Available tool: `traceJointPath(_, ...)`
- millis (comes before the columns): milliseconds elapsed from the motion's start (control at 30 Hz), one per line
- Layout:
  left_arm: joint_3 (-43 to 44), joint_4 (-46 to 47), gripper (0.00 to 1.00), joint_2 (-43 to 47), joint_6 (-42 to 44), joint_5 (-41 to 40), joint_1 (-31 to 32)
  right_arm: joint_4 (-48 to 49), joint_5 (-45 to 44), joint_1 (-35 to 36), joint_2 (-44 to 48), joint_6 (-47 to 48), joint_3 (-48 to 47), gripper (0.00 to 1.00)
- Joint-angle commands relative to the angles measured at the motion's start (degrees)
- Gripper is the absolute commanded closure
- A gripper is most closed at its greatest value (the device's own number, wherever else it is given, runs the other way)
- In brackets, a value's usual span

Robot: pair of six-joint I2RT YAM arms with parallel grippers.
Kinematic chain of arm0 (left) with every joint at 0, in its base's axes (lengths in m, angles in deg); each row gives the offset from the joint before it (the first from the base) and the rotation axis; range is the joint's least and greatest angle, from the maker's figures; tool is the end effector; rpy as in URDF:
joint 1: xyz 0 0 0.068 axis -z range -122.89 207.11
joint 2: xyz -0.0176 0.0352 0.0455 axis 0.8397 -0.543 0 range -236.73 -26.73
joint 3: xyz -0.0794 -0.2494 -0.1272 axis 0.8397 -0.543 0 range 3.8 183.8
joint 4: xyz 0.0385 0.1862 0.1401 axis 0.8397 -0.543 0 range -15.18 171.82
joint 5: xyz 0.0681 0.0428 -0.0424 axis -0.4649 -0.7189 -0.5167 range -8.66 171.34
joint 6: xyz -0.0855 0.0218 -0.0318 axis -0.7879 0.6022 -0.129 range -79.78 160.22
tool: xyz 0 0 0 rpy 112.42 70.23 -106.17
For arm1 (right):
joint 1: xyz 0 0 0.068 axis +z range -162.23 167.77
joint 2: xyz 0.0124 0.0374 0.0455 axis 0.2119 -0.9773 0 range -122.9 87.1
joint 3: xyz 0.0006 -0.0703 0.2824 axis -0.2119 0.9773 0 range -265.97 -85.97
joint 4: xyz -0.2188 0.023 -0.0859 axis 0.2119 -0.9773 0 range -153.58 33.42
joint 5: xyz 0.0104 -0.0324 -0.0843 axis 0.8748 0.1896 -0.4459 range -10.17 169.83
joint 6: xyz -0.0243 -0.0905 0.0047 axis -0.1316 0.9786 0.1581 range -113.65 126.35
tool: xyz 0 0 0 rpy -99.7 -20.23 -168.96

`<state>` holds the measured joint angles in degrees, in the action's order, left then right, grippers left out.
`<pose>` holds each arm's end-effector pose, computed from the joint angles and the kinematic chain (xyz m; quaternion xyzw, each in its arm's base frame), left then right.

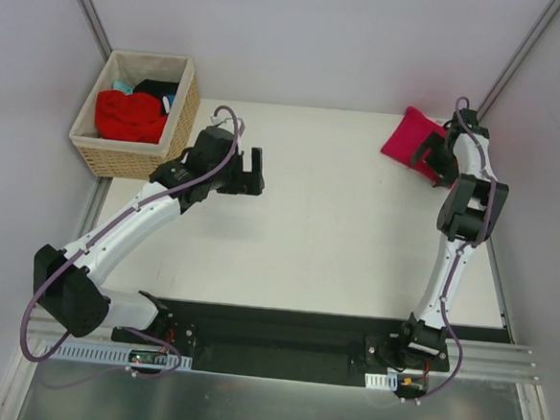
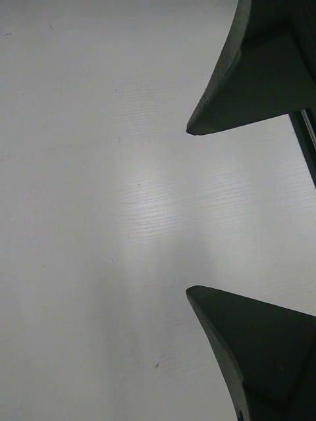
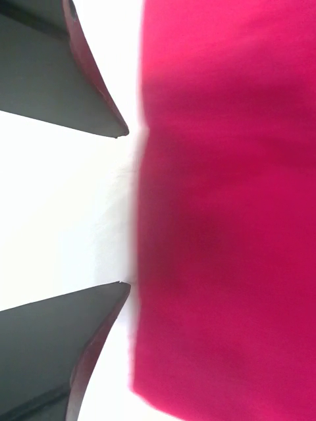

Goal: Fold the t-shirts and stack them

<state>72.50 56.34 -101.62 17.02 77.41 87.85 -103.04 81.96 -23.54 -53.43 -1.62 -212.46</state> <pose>0.2644 -0.1504 0.3395 0.0407 0.8719 -0.1942 0.4476 0.5324 -0.1032 0.1607 0.1572 0.9540 0.0106 0.2551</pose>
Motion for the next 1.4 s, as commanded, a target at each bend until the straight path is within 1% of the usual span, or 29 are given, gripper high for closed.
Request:
traceJointPath(0,0.3,2.1,0.01,2.2,-1.1,2.5,-0.3,3.4,2.3,2.3,14.8,0.8,7.4,0.04)
traceJointPath(100,-0.4,2.6,0.01,2.6,-1.5,2.7,-0.3,2.9,3.2,5.5,17.7,0.7,6.7,0.04)
traceJointPath(167,-0.7,3.0,0.01,2.9,-1.9,2.8,-0.3,2.1,3.0,8.4,17.1,0.6,2.5,0.04)
traceJointPath(200,-0.9,3.1,0.01,3.0,-2.0,2.8,-0.3,1.8,2.9,9.2,15.3,0.4,0.7,0.04)
traceJointPath(233,-0.9,3.4,0.01,3.1,-2.1,2.8,-0.3,1.5,2.9,9.9,13.7,0.1,-3.7,0.04)
traceJointPath(300,-1.0,3.3,0.01,3.3,-1.9,2.6,-0.3,2.1,3.3,11.0,10.6,-1.2,-7.7,0.04)
traceJointPath(333,-1.1,3.3,0.01,3.4,-2.0,2.6,-0.3,2.5,4.0,11.0,7.5,-1.8,-10.6,0.04)
traceJointPath(367,-1.1,3.4,0.01,3.4,-1.8,2.5,-0.3,5.6,6.1,11.0,6.6,-2.4,-10.5,0.04)
traceJointPath(467,-1.0,3.3,0.01,3.3,-1.3,1.7,-0.3,12.5,6.9,11.0,3.7,-5.4,-8.5,0.04)
traceJointPath(567,-1.0,3.3,0.01,3.2,-1.1,1.2,-0.4,14.5,7.3,10.9,-0.9,-7.1,-11.2,0.04)
traceJointPath(700,-0.9,3.4,0.01,2.7,-0.9,0.5,-0.8,20.2,8.9,10.6,-3.8,-9.3,-9.9,0.04)
traceJointPath(833,-0.7,3.8,0.01,1.8,-0.6,0.6,-1.2,22.0,10.2,10.1,-6.5,-10.8,-11.7,0.04)
traceJointPath(900,-0.4,3.9,0.01,1.3,-0.4,0.7,-1.6,22.0,10.4,9.8,-6.5,-11.2,-11.2,0.04)
traceJointPath(1000,-0.2,4.1,0.01,0.5,-0.4,1.4,-1.9,22.0,8.9,9.6,-3.8,-10.7,-6.4,0.04)
traceJointPath(1033,-0.2,4.2,0.01,0.3,-0.4,1.6,-1.9,21.8,8.6,9.6,-3.0,-10.4,-3.3,0.04)
traceJointPath(1167,-0.5,4.6,0.01,0.2,-0.9,2.6,-2.0,17.9,3.7,9.4,0.9,-9.7,2.6,0.04)
traceJointPath(1367,-1.4,5.0,0.01,1.5,-1.1,2.9,-2.0,11.7,1.6,8.2,4.0,-9.1,6.3,0.04)
